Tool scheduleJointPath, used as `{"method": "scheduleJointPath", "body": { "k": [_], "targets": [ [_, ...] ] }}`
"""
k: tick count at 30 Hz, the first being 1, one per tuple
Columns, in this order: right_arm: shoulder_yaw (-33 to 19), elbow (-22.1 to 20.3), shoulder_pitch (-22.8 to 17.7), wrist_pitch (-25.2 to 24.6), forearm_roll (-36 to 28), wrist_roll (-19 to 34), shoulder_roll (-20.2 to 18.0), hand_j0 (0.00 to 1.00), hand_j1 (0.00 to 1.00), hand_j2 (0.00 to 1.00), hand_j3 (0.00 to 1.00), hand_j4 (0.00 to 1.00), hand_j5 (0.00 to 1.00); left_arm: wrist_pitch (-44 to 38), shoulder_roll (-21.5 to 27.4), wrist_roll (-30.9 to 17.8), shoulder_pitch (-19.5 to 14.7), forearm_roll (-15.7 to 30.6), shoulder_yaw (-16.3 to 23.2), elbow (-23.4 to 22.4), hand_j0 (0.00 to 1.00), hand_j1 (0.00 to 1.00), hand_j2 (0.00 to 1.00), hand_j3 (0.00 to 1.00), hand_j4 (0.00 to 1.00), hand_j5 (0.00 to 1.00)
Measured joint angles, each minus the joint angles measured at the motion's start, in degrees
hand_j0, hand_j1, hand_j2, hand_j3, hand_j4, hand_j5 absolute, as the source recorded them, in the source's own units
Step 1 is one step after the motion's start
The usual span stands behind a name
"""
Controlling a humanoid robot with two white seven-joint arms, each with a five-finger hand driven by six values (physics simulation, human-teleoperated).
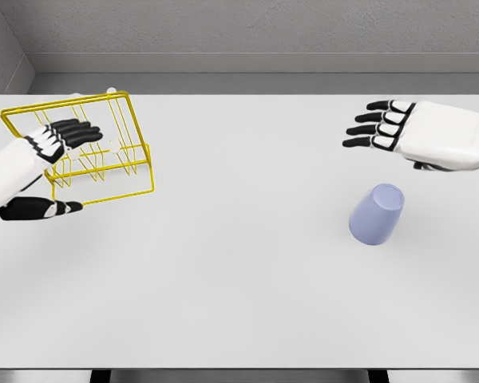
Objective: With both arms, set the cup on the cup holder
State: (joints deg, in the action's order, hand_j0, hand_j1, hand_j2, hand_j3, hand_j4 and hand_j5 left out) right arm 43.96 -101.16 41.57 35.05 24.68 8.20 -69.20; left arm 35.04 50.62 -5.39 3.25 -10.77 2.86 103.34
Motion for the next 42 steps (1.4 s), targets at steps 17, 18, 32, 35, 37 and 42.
{"method": "scheduleJointPath", "body": {
  "k": [17,18,32,35,37,42],
  "targets": [
    [0.3,2.3,3.3,0.1,-0.3,21.3,1.2,1.0,1.0,1.0,1.0,1.0,1.0,0.0,-1.8,0.0,-2.3,-0.1,1.7,-0.1,1.0,1.0,1.0,1.0,1.0,1.0],
    [0.6,2.3,3.3,0.1,-0.5,21.8,1.3,1.0,1.0,1.0,1.0,1.0,1.0,0.0,-2.1,0.0,-4.0,0.0,2.5,-0.1,1.0,1.0,1.0,1.0,1.0,1.0],
    [5.6,2.1,3.2,0.1,-3.4,23.4,4.6,0.99,0.99,0.99,0.99,0.99,0.99,0.0,-15.0,0.2,-14.1,2.8,22.6,-0.1,1.0,1.0,1.0,1.0,1.0,1.0],
    [6.2,2.3,3.1,0.1,-3.2,23.5,4.8,0.99,0.99,0.99,0.99,0.99,0.99,0.0,-15.2,0.1,-14.3,7.6,25.8,-0.1,1.0,1.0,1.0,1.0,1.0,1.0],
    [6.6,2.4,3.0,0.1,-2.8,23.6,4.9,0.99,0.99,0.99,0.99,0.99,0.99,0.0,-15.1,0.1,-14.4,10.7,27.4,-0.1,1.0,1.0,1.0,1.0,1.0,1.0],
    [7.0,3.5,3.1,0.1,-1.8,23.6,5.5,0.99,0.99,0.99,0.99,0.99,0.99,-0.1,-15.0,-6.0,-15.1,21.3,32.0,-0.1,1.0,1.0,1.0,1.0,1.0,1.0]
  ]
}}
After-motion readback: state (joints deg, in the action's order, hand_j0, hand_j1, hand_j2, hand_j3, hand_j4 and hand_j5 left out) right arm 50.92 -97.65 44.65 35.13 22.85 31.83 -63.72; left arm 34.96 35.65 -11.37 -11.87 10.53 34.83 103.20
